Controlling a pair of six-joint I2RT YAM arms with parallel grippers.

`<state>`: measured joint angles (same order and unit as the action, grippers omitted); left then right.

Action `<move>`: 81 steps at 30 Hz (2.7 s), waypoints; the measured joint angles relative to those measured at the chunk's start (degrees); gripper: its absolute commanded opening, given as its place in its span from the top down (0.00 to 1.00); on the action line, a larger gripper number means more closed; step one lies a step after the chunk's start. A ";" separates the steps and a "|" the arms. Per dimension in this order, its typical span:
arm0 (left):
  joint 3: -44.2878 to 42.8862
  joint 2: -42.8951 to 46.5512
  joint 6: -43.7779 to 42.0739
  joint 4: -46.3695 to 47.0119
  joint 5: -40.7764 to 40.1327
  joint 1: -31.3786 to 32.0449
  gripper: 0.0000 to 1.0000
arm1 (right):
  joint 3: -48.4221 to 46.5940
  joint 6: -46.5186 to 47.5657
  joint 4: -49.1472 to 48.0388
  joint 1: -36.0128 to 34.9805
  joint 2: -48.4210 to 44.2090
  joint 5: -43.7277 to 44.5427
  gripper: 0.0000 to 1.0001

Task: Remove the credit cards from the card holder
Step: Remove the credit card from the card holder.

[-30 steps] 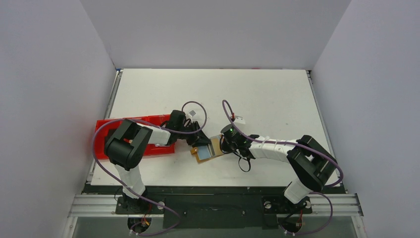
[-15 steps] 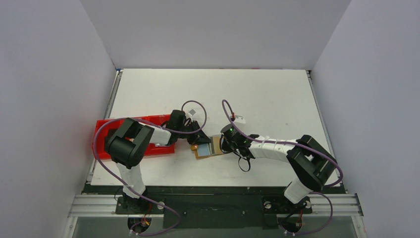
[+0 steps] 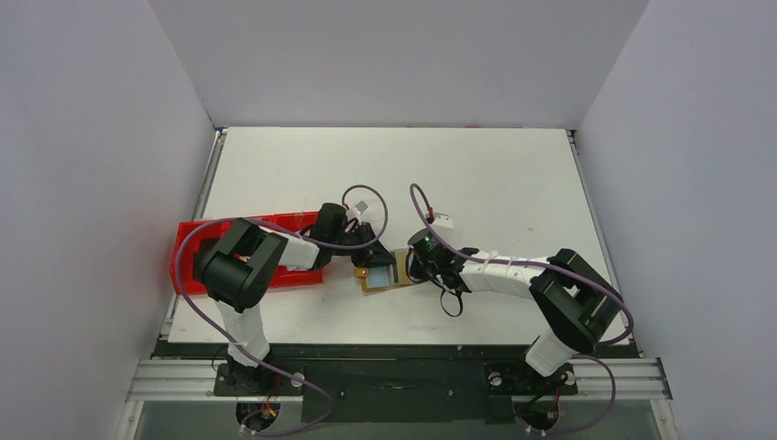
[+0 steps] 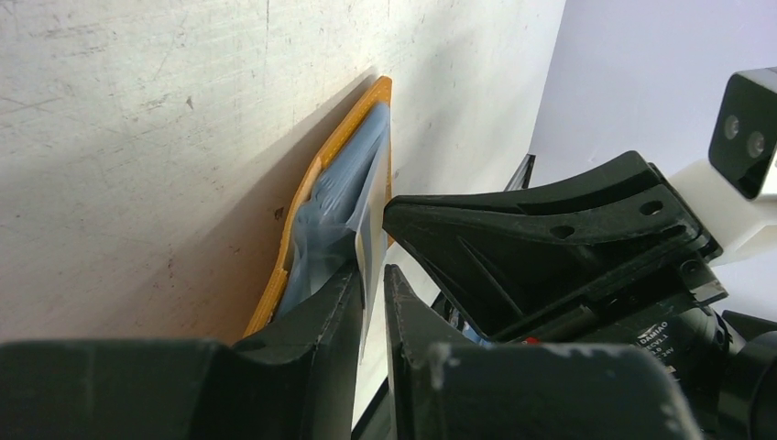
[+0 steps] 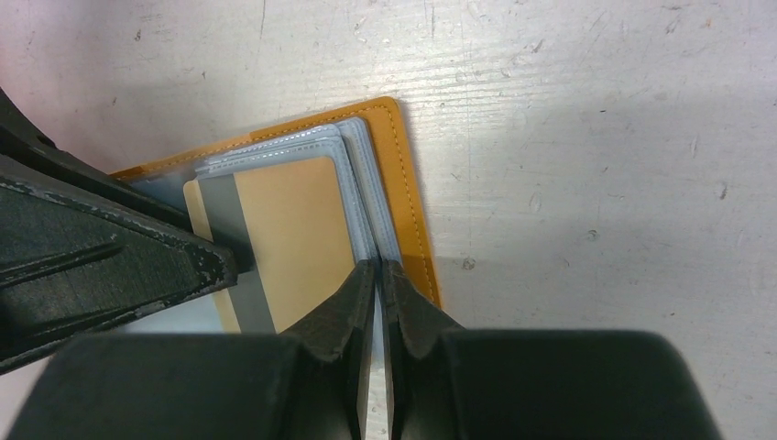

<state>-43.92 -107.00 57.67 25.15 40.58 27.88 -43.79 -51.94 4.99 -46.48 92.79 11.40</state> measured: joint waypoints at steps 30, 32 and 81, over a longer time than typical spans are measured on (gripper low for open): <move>-1.31 3.13 -10.01 -15.23 1.46 -3.58 1.00 | 0.87 -1.38 -4.87 0.00 1.49 0.07 1.00; -0.85 3.45 -10.10 -15.08 1.49 -3.72 1.00 | 1.01 -1.42 -5.20 0.00 1.49 0.02 1.00; 5.75 4.00 8.76 11.56 6.40 -0.20 1.00 | 24.33 -13.03 -30.14 11.30 -15.74 -31.85 0.67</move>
<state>-38.17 -103.00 66.43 36.71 46.98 27.68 -19.46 -64.97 -25.15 -35.18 77.06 -20.45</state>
